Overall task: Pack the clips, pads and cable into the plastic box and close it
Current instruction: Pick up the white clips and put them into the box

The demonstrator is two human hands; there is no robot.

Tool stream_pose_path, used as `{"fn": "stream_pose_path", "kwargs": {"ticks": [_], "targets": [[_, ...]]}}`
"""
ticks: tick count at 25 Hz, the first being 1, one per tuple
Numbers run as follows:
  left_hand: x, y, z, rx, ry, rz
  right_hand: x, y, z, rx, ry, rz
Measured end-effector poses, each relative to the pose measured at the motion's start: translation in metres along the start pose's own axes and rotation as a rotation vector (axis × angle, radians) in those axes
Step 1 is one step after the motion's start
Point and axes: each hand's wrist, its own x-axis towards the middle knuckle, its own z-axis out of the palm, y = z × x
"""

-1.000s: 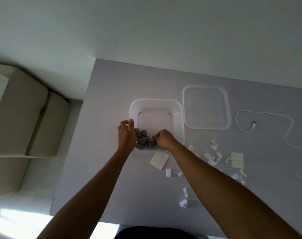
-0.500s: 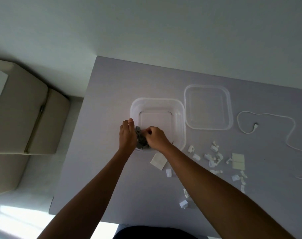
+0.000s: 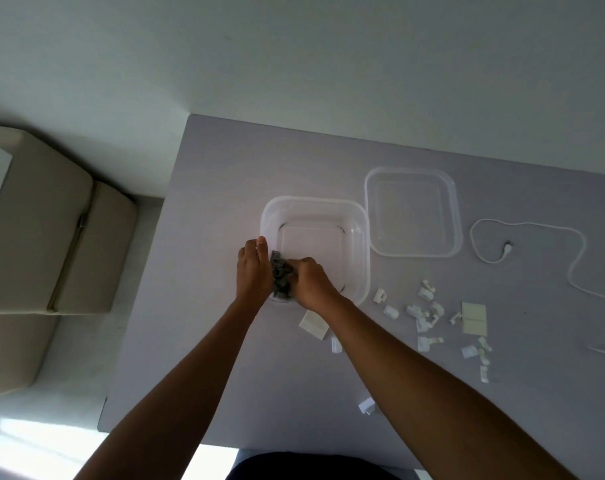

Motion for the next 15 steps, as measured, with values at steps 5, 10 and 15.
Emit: {"fn": "stream_pose_path", "kwargs": {"ticks": [5,10,15], "targets": [[0.0,-0.001,-0.003,0.123,0.029,0.039,-0.018,-0.001,-0.017,0.041,0.106,-0.09],[-0.034,0.04,0.01,0.366,0.279,0.552,-0.061,0.037,-0.068,0.224,0.61,-0.276],[-0.095,0.069,0.087,0.316,-0.271,0.884,-0.101,0.143,-0.095,0.08,0.739,0.013]]}}
